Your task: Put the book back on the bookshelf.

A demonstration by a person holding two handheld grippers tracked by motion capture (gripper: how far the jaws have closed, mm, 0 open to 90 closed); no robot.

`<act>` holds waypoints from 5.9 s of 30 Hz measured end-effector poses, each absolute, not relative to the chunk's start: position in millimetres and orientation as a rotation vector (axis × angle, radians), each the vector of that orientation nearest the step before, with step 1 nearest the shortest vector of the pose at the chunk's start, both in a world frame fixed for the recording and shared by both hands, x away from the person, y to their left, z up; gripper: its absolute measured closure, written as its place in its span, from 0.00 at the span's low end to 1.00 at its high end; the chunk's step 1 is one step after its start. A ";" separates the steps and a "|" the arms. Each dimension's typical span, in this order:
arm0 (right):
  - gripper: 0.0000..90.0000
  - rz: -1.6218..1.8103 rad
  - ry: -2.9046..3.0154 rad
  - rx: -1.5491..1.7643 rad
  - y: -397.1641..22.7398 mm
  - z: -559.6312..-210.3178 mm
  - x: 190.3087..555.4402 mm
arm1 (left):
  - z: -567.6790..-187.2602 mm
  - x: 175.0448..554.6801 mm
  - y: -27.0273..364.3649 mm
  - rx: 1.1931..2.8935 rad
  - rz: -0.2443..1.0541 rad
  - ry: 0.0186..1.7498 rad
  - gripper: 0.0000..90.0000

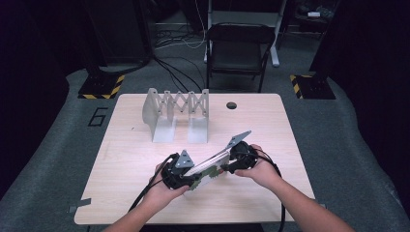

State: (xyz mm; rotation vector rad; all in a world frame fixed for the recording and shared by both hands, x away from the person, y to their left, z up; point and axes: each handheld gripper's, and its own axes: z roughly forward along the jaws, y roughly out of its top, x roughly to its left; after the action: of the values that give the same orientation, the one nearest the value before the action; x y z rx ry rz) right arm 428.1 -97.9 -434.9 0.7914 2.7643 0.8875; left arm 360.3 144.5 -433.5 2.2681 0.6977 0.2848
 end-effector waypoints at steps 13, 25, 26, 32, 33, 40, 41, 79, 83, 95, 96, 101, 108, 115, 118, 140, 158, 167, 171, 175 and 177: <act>0.54 0.887 2.768 0.768 -97.2 -435.3 428.9 | -430.8 363.1 140.6 2.302 0.275 0.700 0.82; 0.54 0.885 2.768 0.768 -97.1 -435.4 429.3 | -431.4 364.4 136.9 2.312 0.264 0.728 0.80; 0.54 0.887 2.768 0.767 -97.2 -435.5 429.4 | -431.5 364.6 136.4 2.321 0.269 0.721 0.80; 0.54 0.888 2.767 0.767 -97.2 -435.5 429.3 | -432.4 364.7 135.2 2.323 0.266 0.726 0.80; 0.54 0.888 2.767 0.767 -97.2 -435.5 429.3 | -432.3 364.8 135.0 2.325 0.268 0.722 0.81; 0.54 0.891 2.768 0.768 -97.2 -435.7 429.7 | -431.9 364.1 135.6 2.332 0.267 0.711 0.84; 0.55 0.900 2.762 0.810 -96.1 -435.9 428.7 | -432.1 364.3 135.8 2.329 0.262 0.708 0.84; 0.55 0.951 2.754 0.814 -103.9 -435.2 431.3 | -406.6 373.5 172.6 2.257 0.321 0.800 0.84; 0.54 0.943 2.760 0.836 -103.2 -435.0 430.0 | -402.4 376.2 180.0 2.240 0.328 0.825 0.84; 0.51 0.945 2.759 0.826 -97.7 -435.4 427.7 | -390.6 380.7 197.1 2.208 0.360 0.875 0.84; 0.51 0.946 2.761 0.827 -97.1 -435.5 427.5 | -389.4 381.3 199.0 2.202 0.368 0.881 0.84; 0.50 0.940 2.764 0.862 -92.0 -437.5 426.0 | -384.4 384.7 208.0 2.189 0.384 0.907 0.84; 0.50 0.961 2.770 0.853 -86.9 -443.0 426.3 | -378.7 390.3 222.3 2.168 0.417 0.947 0.84; 0.50 0.961 2.762 0.848 -82.2 -445.1 424.7 | -372.7 392.0 233.9 2.160 0.450 0.981 0.84; 0.50 0.959 2.765 0.847 -80.9 -445.2 424.9 | -369.7 392.5 239.1 2.163 0.452 0.985 0.84; 0.49 0.980 2.744 0.842 -78.8 -448.7 425.3 | -357.1 401.8 272.9 2.073 0.515 1.110 0.84; 0.49 0.997 2.754 0.831 -68.6 -452.6 425.0 | -354.3 419.4 287.1 2.032 0.565 1.201 0.84; 0.49 0.992 2.750 0.838 -70.8 -452.7 424.8 | -354.2 427.0 288.5 2.009 0.580 1.240 0.84; 0.49 0.993 2.749 0.855 -70.1 -452.8 423.7 | -353.8 432.1 286.9 1.993 0.600 1.252 0.84; 0.49 0.987 2.742 0.832 -70.2 -452.9 423.9 | -353.0 437.2 285.2 1.985 0.608 1.261 0.84; 0.49 0.990 2.740 0.831 -70.5 -452.7 423.7 | -353.0 439.9 283.2 1.978 0.613 1.270 0.84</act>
State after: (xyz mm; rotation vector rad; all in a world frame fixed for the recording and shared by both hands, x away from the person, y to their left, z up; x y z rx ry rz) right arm 423.7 -70.5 -452.7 0.8305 2.7400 0.9897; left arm 439.9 283.2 -353.0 1.9785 1.2698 0.6126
